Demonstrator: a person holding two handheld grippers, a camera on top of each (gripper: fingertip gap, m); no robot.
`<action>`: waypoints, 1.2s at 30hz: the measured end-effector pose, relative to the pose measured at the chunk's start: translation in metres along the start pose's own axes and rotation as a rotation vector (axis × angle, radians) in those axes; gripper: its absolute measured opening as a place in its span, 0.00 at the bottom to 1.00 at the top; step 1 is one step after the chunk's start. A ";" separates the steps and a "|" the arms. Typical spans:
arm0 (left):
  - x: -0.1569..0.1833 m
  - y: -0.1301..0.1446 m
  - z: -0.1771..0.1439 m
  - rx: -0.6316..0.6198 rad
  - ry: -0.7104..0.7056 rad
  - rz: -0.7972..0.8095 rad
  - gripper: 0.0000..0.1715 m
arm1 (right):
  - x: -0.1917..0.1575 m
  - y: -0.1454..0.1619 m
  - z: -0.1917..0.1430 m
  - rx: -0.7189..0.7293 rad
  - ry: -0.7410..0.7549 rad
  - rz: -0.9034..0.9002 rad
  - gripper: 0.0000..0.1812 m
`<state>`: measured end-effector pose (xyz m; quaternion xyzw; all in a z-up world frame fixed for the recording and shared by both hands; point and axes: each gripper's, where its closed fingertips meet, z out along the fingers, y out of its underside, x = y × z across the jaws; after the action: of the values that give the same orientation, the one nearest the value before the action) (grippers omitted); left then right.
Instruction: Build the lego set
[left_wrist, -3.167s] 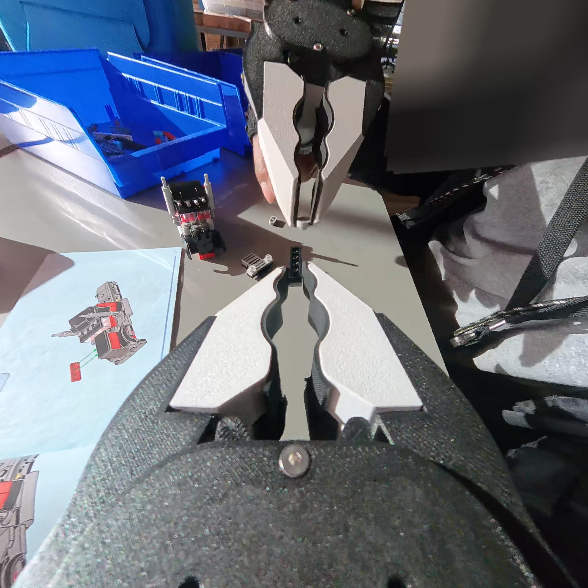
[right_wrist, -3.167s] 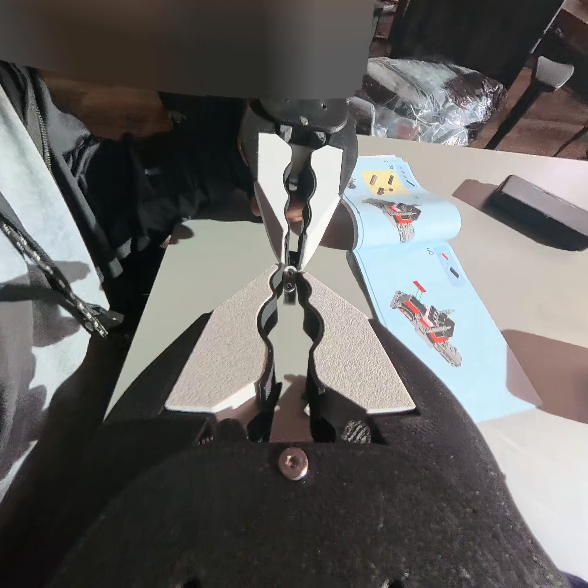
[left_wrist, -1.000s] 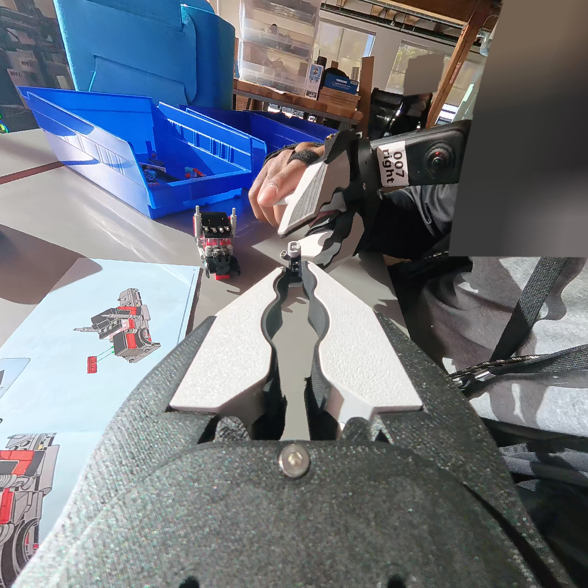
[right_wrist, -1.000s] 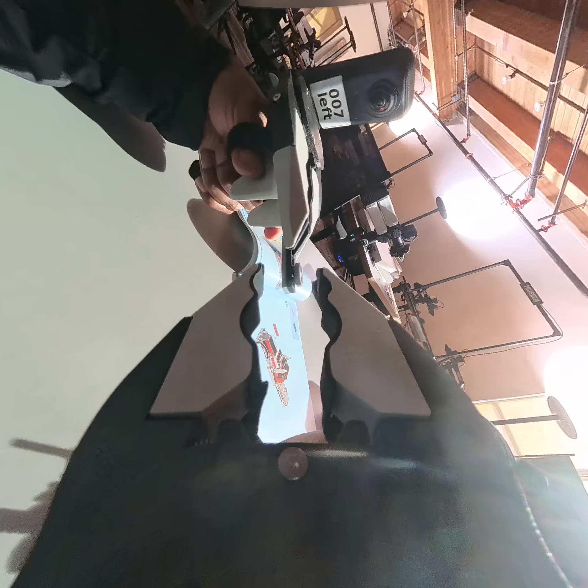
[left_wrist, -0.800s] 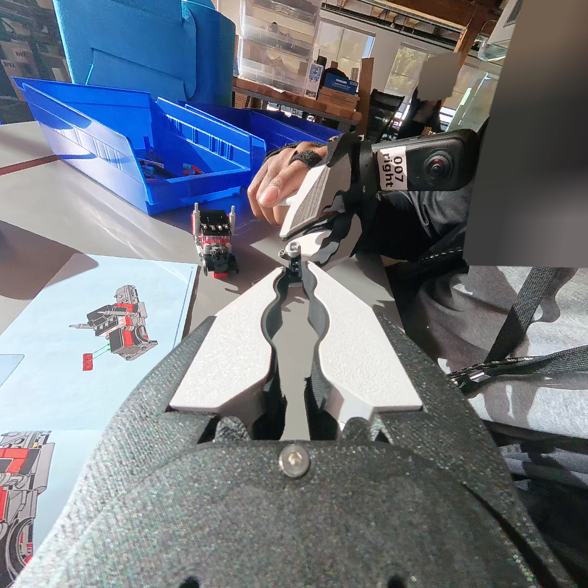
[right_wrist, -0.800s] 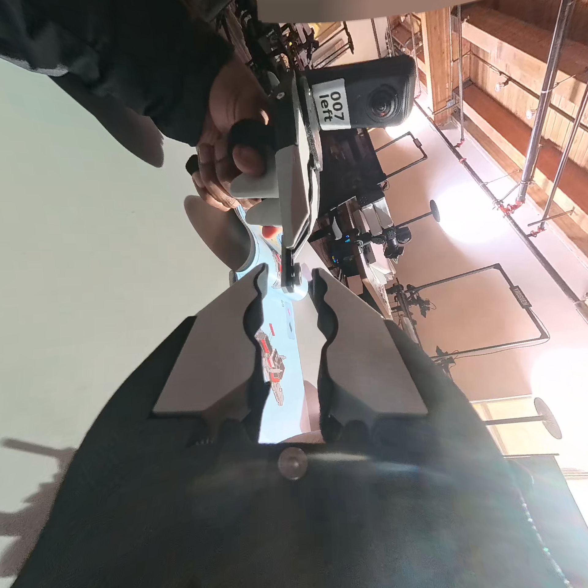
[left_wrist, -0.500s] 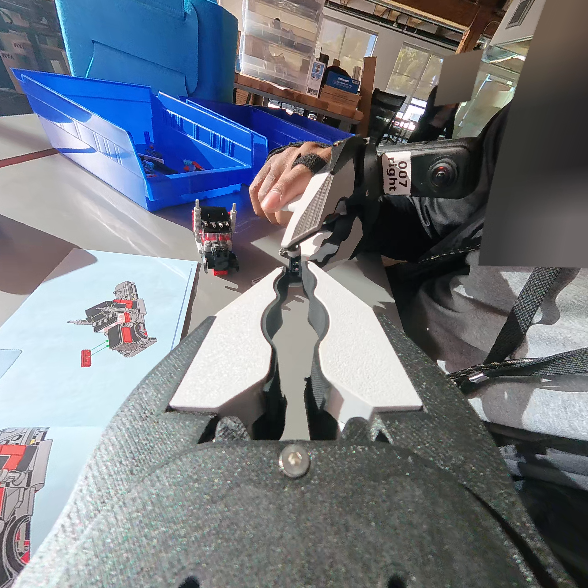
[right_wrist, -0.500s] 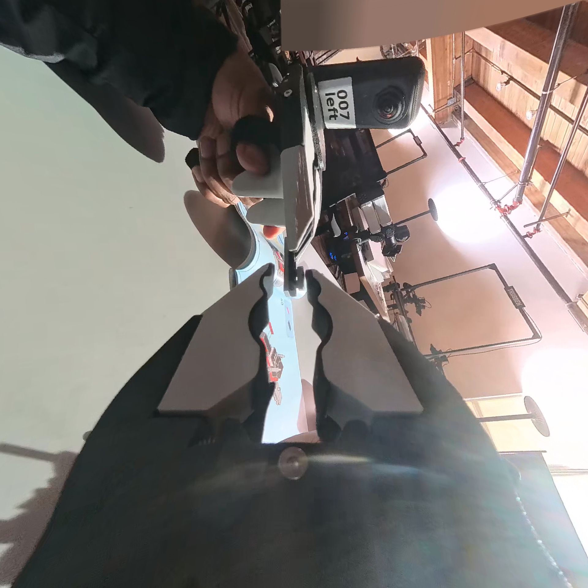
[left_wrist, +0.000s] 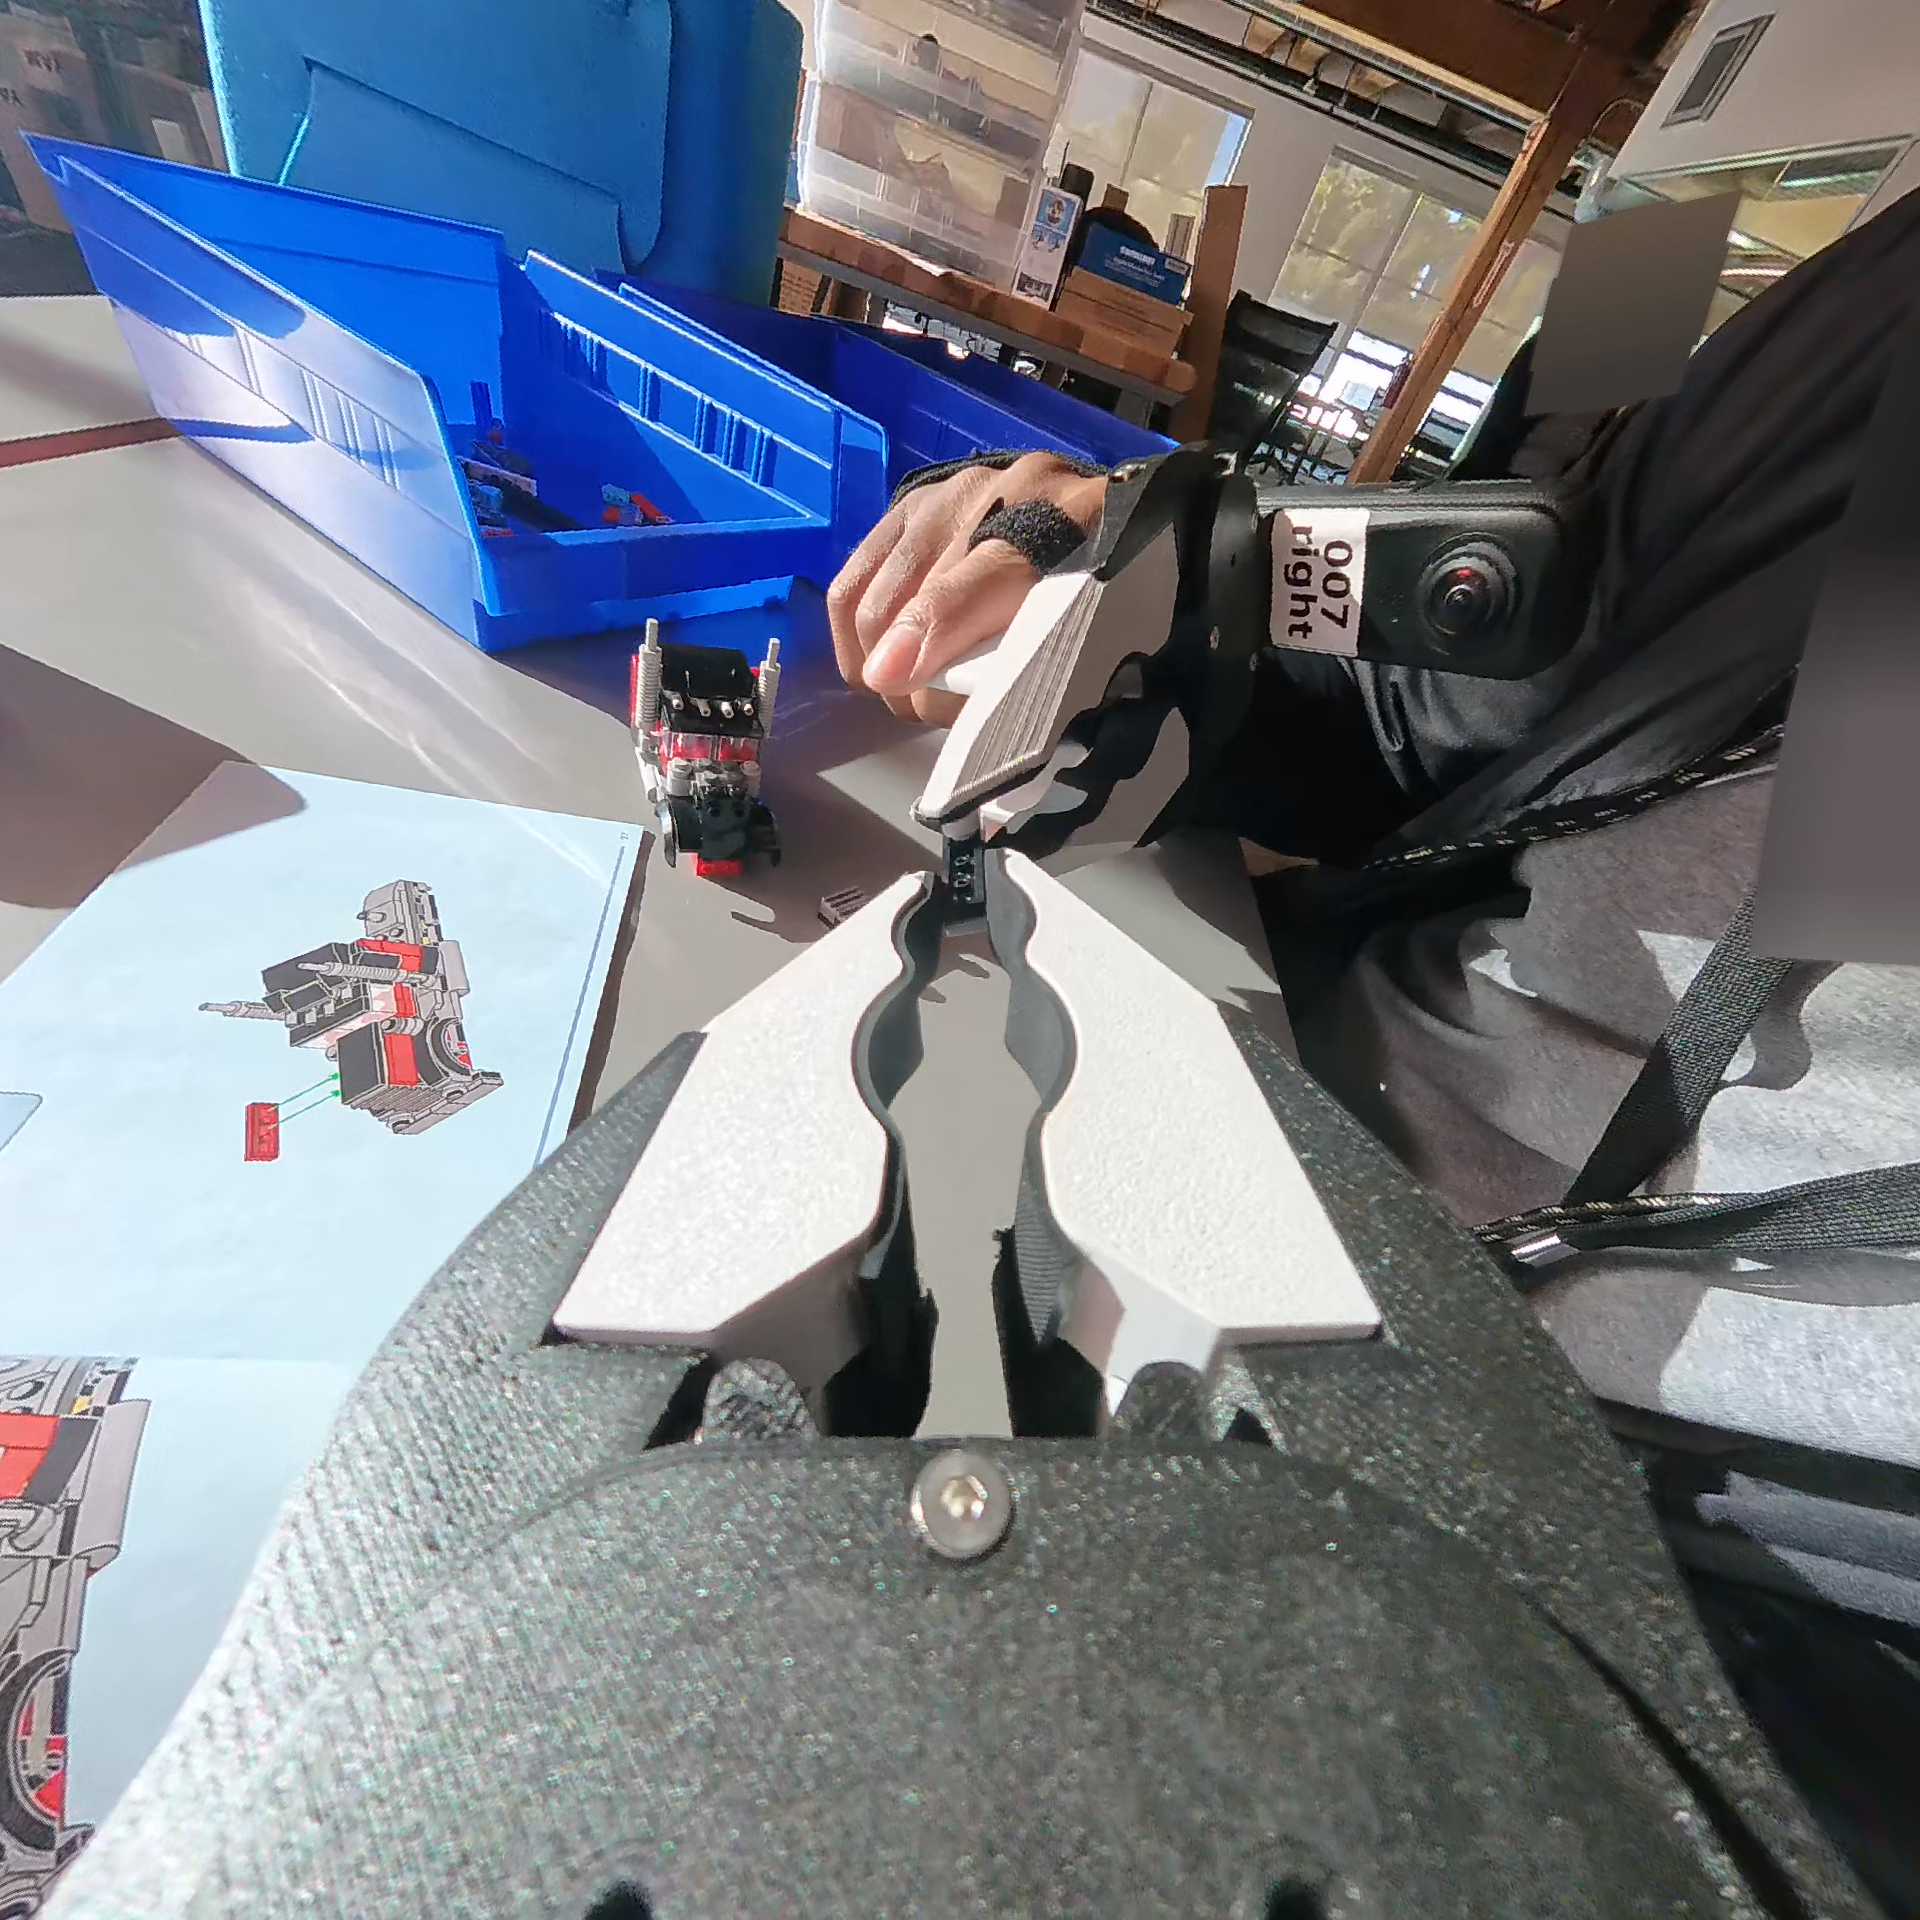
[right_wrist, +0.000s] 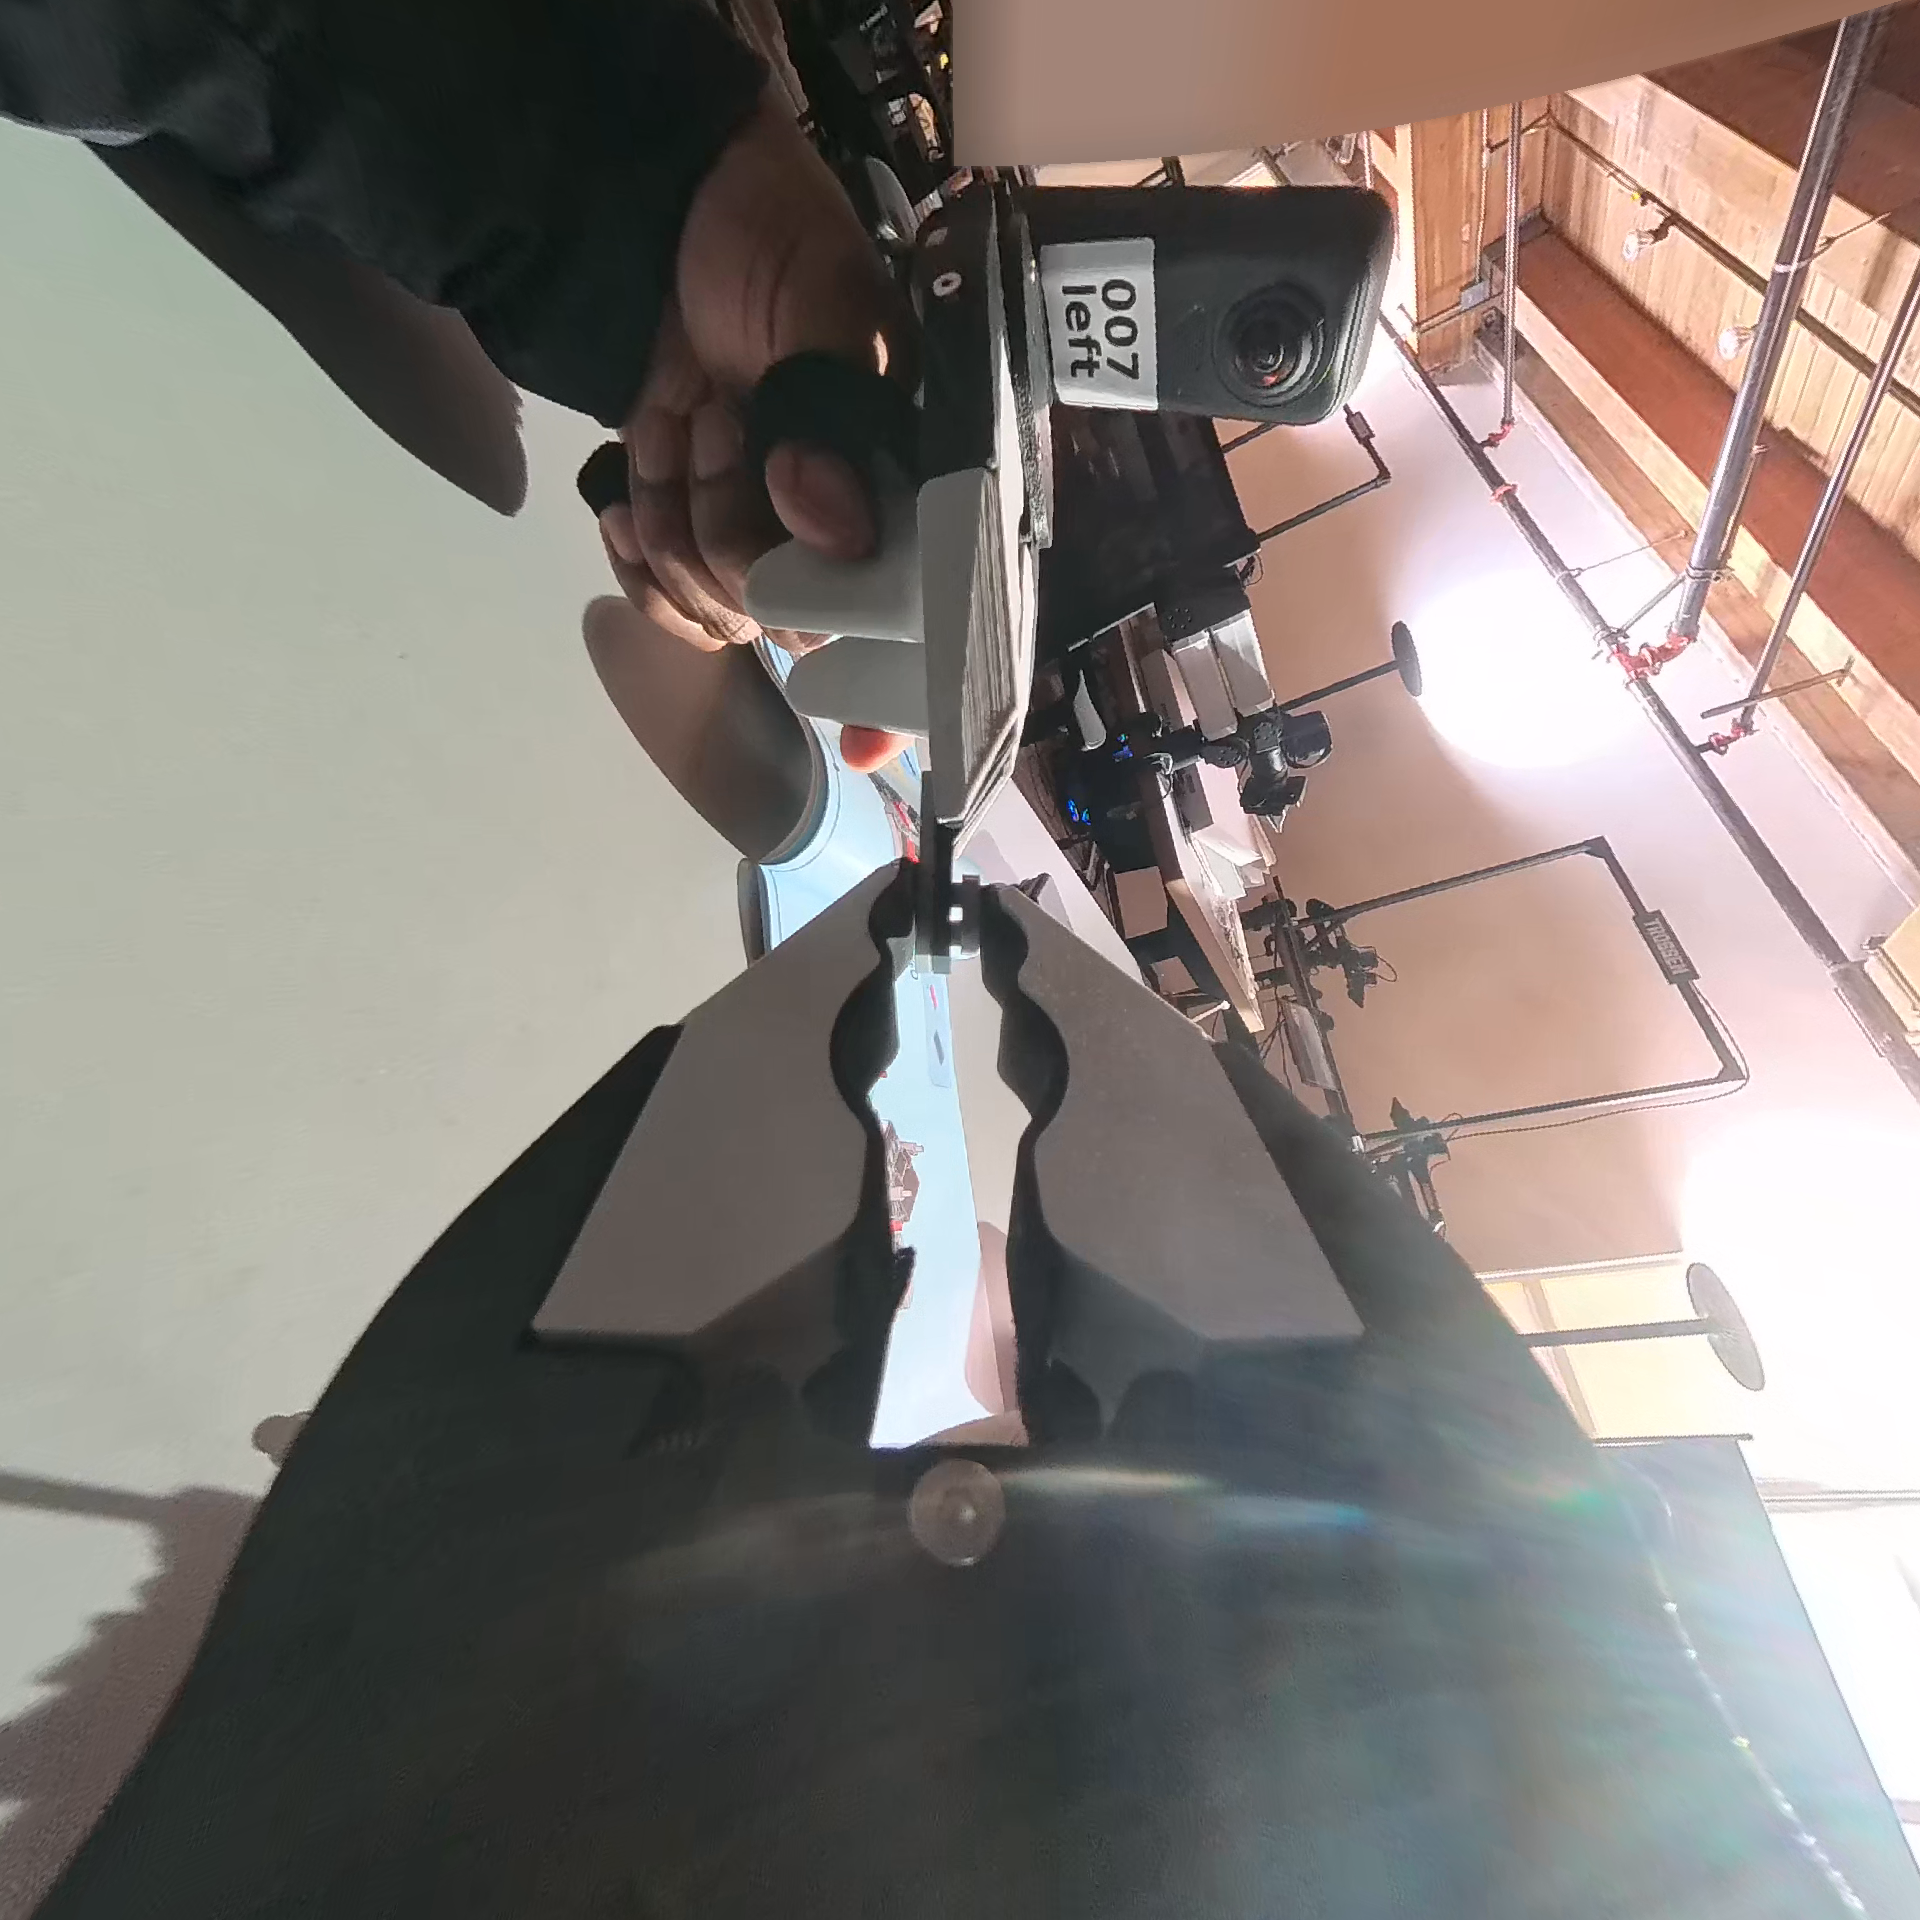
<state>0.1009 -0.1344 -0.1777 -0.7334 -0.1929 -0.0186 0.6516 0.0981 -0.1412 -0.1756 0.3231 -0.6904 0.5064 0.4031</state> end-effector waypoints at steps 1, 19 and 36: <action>0.000 0.000 0.000 0.000 0.000 -0.001 0.05 | 0.000 0.000 0.000 -0.001 0.000 0.000 0.08; -0.002 0.004 0.001 -0.022 -0.014 0.004 0.06 | -0.004 0.004 0.001 -0.027 -0.025 0.007 0.08; -0.002 0.003 0.001 -0.020 -0.013 0.002 0.06 | -0.003 0.003 0.002 -0.017 -0.048 0.077 0.08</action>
<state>0.0996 -0.1340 -0.1816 -0.7401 -0.1961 -0.0152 0.6431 0.0968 -0.1424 -0.1800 0.3049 -0.7160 0.5077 0.3696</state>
